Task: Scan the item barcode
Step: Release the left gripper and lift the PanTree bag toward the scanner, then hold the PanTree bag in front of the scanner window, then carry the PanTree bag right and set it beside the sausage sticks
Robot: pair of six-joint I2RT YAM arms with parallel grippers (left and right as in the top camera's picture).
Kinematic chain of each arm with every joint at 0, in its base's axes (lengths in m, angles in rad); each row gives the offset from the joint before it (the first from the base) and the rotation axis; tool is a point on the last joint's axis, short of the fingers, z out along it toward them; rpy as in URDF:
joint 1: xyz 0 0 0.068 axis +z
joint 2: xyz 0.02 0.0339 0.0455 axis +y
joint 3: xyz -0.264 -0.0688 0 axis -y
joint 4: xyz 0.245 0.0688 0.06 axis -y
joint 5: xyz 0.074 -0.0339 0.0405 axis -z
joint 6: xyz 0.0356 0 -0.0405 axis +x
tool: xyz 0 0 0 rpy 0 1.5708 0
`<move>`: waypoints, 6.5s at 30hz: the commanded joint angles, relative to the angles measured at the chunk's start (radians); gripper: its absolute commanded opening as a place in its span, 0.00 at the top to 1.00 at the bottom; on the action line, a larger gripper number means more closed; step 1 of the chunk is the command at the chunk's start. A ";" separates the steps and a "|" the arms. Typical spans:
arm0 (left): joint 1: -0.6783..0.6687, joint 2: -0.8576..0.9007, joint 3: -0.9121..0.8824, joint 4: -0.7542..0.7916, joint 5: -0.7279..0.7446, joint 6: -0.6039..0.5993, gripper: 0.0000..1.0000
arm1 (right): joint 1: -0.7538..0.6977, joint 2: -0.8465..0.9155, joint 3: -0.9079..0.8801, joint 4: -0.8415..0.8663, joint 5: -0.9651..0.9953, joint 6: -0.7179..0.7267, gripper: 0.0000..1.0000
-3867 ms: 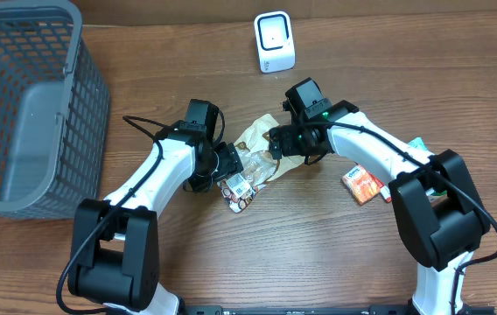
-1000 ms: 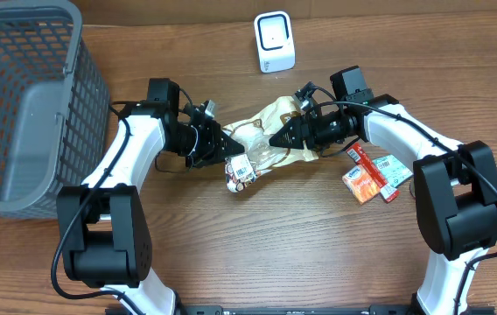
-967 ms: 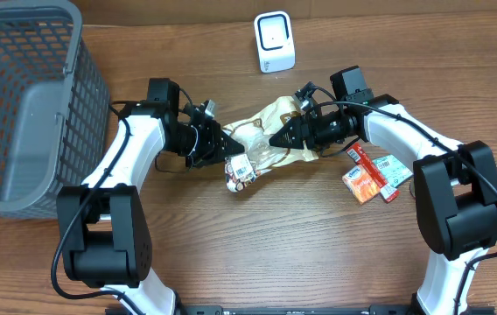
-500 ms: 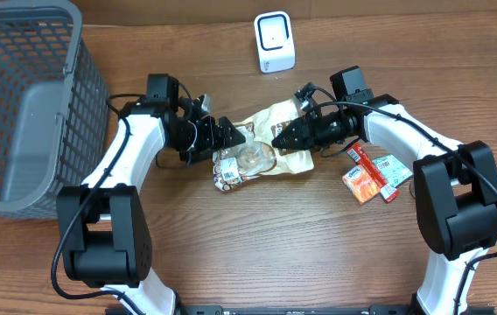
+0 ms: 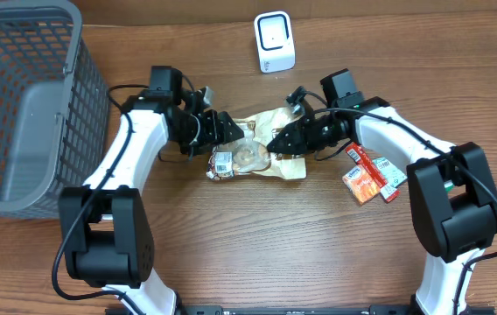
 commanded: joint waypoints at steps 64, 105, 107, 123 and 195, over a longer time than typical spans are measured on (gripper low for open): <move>0.096 -0.082 0.195 -0.045 -0.887 -0.139 0.00 | 0.130 -0.195 0.016 0.823 1.233 -0.890 0.96; 0.096 -0.082 0.195 -0.045 -0.886 -0.139 0.00 | 0.130 0.173 0.016 1.202 1.344 -1.001 0.96; 0.096 -0.082 0.195 -0.045 -0.887 -0.139 0.00 | 0.130 0.177 0.016 1.177 1.345 -1.001 0.96; 0.096 -0.082 0.195 -0.045 -0.886 -0.139 0.00 | 0.180 0.177 0.016 1.255 1.425 -1.002 0.96; 0.096 -0.082 0.195 -0.045 -0.887 -0.139 0.00 | 0.013 -0.472 -0.112 -0.415 1.071 0.065 0.00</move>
